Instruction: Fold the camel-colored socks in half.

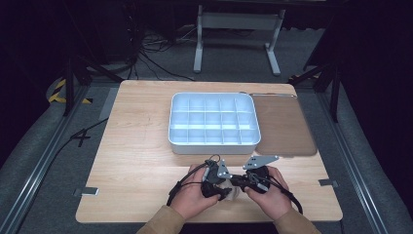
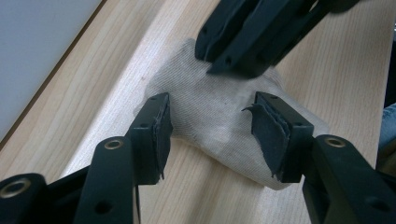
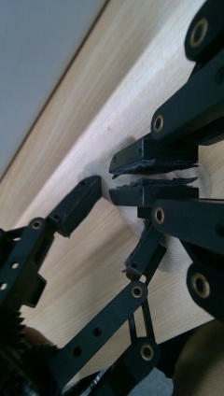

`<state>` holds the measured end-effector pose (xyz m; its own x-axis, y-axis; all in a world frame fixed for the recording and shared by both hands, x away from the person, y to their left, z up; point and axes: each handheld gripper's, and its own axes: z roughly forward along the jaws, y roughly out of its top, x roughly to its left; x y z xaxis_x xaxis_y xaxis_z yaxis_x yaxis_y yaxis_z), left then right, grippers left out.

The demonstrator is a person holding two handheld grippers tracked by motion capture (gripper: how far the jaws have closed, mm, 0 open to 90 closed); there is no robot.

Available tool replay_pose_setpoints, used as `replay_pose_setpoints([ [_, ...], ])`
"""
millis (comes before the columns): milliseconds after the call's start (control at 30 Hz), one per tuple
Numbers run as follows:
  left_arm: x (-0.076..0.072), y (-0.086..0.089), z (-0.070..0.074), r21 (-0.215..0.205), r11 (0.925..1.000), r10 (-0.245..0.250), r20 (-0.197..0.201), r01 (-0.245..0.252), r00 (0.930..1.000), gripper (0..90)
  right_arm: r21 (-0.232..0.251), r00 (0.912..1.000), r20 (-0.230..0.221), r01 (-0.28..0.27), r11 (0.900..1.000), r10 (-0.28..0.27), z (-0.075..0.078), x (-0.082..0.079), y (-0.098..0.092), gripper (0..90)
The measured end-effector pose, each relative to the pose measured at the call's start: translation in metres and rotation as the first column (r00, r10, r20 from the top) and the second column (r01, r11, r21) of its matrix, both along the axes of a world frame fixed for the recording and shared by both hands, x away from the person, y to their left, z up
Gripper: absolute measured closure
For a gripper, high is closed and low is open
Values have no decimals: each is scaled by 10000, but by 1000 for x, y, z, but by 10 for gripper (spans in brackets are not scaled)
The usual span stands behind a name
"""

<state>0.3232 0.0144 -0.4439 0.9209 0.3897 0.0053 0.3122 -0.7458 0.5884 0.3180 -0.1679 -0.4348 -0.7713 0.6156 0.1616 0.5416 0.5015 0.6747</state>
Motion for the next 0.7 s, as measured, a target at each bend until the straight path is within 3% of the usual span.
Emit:
replay_pose_setpoints([
  [100,-2,1,1,-110,9999,-17,-119,16,9999,456,-199,9999,-100,38,9998,-40,-5,1,0,836],
  [300,-5,2,3,-135,9987,-498,-508,492,9975,372,-321,9996,-286,47,9995,-56,-8,1,-1,807],
  [500,-6,-1,-1,317,9983,-473,-502,489,9976,323,-518,9991,-428,-6,9987,-17,-10,0,0,709],
  [533,-6,-1,-2,377,9981,-460,-499,479,9977,321,-656,9988,-483,-5,9978,-27,-11,-1,0,642],
  [700,-8,-4,-5,684,9965,-462,-408,489,9981,304,-923,9994,-346,28,9957,-60,-14,-2,1,556],
])
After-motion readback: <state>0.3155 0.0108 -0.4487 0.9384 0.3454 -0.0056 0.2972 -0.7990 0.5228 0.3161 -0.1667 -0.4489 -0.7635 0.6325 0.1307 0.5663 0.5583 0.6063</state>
